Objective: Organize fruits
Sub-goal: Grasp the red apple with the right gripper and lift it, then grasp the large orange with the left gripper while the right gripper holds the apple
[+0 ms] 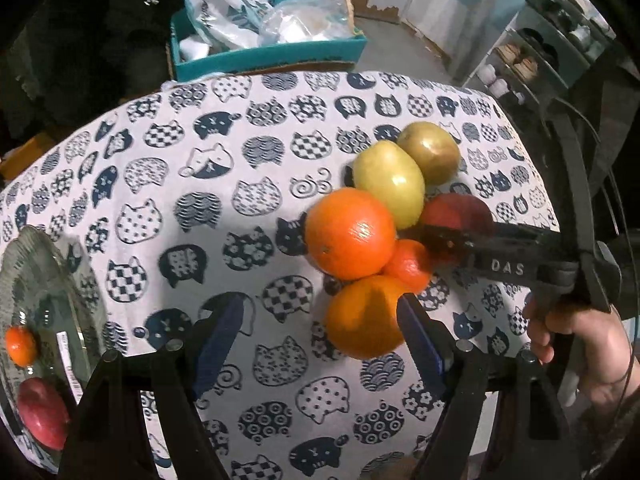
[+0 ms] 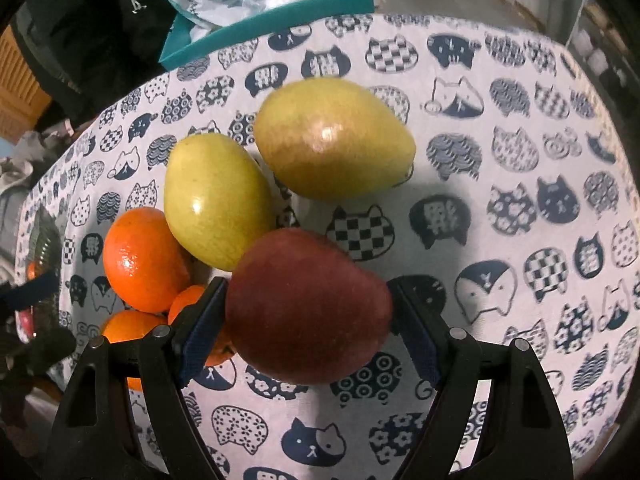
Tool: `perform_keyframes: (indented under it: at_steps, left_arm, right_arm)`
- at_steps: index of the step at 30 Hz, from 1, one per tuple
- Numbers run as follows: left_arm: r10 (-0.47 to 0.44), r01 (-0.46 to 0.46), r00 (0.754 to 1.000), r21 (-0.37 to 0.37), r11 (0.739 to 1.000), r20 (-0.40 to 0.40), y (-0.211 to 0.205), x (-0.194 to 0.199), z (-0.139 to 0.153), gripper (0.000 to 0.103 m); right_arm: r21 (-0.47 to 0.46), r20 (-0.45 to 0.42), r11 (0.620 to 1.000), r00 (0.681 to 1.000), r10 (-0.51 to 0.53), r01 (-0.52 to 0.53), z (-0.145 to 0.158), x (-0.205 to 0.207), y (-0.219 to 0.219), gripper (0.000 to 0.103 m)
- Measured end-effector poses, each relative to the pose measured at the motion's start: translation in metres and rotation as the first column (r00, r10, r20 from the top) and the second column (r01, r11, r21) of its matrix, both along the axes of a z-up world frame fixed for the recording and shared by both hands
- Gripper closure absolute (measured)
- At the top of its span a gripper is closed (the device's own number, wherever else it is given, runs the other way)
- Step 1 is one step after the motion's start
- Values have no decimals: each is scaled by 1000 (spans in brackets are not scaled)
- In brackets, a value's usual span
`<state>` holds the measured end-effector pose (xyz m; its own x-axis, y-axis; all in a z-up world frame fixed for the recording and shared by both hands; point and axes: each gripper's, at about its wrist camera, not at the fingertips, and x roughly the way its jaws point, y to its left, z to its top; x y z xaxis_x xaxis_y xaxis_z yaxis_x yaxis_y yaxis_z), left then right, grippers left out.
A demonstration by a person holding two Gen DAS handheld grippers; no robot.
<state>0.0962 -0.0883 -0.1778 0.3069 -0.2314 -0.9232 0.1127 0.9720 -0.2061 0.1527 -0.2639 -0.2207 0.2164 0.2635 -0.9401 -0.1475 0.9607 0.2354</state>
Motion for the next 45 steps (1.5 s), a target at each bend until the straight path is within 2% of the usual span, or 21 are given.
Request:
perform_keyframes:
  at_steps: [3,7,17,26,34,35,39,45]
  left_arm:
    - [-14,14,1000,-9,1000,-5,-6,-2,-3,23]
    - [-42,42,999,-10,999,-5,-16,-7,-6,23]
    - [-95,95,995,6,995,-23,-40,-8,-20,23]
    - [-113,116,991,27,993,-77,-54,-5,-45,23]
    - [-108,113,991,57,992,-84,-57,-2,-56,23]
    - [-107,113,991,62,992,-84,-57,-1,-57,23]
    - [-114,116,989,17,993,-97,-59,3,-57,37]
    - [-130,133,989,42,990,-74,-62,1,-56,38]
  right_arm:
    - [10,-2,1000,1000,-2,2,2,1,0,26]
    - [-63,36,998,999,4,-2,8,-4,-1,26]
    - [-103,117,995,993,-1,13,40,-23,-15,26]
    - [-88,125,995,991,-38,49,51,-37,-34,26]
    - [-87,128,995,991,-45,57,49,-38,-36,26]
    - [-86,128,995,991,-44,55,48,-38,-35,26]
    - [-84,128,995,991,-35,46,47,-39,-33,26]
    - [-89,136,996,991,-20,32,48,-38,-29,26]
